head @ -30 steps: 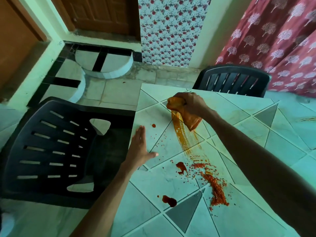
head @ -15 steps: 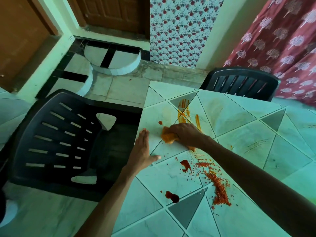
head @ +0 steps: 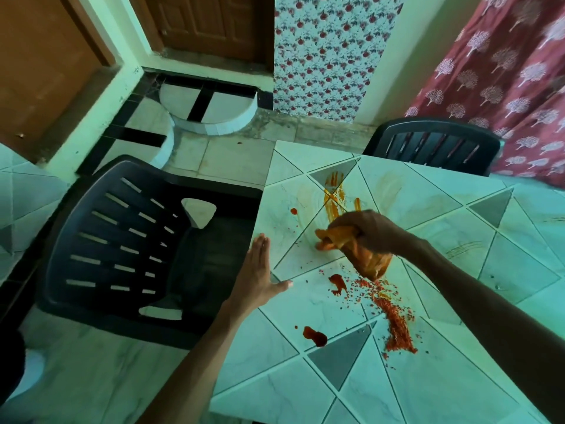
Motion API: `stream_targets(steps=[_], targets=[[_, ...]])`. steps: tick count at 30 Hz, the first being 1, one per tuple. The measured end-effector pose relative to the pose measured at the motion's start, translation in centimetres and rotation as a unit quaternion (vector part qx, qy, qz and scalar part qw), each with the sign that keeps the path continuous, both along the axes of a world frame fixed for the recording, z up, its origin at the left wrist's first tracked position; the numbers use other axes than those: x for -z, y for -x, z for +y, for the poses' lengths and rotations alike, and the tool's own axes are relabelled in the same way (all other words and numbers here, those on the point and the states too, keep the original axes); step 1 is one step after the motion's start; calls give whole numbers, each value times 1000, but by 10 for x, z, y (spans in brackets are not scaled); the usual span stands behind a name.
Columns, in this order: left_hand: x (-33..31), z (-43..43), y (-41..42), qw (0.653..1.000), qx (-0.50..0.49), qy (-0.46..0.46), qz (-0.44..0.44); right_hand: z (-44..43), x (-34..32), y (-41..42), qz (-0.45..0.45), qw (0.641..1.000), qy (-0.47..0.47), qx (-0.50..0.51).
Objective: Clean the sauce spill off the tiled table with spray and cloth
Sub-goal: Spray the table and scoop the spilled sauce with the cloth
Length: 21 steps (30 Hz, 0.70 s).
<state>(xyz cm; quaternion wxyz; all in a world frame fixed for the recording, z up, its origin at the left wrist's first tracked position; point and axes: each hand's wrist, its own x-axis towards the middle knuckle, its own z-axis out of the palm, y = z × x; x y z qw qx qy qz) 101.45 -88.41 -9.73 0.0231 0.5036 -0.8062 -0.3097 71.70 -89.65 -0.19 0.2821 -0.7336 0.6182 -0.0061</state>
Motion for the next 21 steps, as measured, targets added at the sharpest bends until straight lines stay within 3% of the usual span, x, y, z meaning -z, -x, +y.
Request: stream_targets(steps=[4, 11, 21], targets=[[6, 11, -11, 1000, 10, 21, -12, -55, -22, -31, -7, 999, 23, -26], [12, 20, -13, 999, 11, 32, -24, -119, -2, -96, 48, 989, -47, -135], [13, 21, -12, 999, 11, 25, -30, -54, 33, -76, 71, 974, -127, -171]])
